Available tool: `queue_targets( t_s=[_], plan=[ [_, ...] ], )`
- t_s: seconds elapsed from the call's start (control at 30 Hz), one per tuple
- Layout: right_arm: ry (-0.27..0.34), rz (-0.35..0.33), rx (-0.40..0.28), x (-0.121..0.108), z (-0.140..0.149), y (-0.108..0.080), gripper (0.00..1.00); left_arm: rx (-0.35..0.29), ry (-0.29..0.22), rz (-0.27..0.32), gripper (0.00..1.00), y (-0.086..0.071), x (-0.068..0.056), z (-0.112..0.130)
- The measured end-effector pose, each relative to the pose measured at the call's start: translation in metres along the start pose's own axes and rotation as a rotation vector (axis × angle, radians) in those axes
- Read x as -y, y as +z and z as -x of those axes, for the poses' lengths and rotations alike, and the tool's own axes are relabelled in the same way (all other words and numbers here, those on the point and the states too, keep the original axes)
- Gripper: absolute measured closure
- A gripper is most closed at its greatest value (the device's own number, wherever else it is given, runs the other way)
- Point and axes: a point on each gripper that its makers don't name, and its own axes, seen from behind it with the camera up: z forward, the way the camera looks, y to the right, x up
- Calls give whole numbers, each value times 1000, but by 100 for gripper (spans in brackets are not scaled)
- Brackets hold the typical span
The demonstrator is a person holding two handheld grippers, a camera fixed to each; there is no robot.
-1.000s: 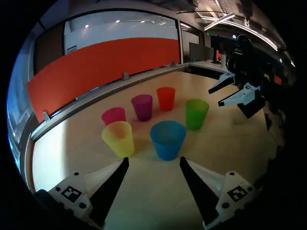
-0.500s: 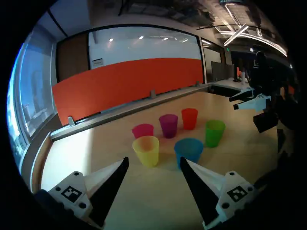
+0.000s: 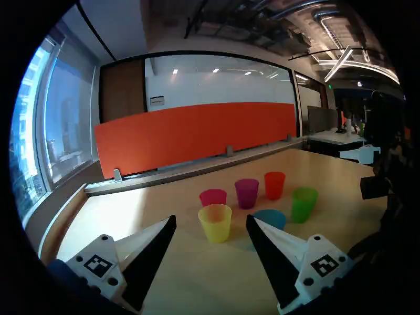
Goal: Pour water
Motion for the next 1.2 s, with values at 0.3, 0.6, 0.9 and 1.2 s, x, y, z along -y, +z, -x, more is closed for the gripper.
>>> queue_targets(
  t_s=[0.3, 0.6, 0.9, 1.2],
  plan=[
    [5, 102, -63, -21, -6, -13, 0, -65, -24, -91, 1, -7, 6, -8],
    [3, 214, -151, -41, -22, -21, 1, -115, -86, -184, 1, -15, 20, -6],
    [10, 263, -200, -44, -36, -25, 1, -180, -105, -290, 1, -26, 43, -14],
    [0, 264, -163, -39, -30, -22, 1, -236, -46, -378, 1, -35, 51, -24]
  ],
)
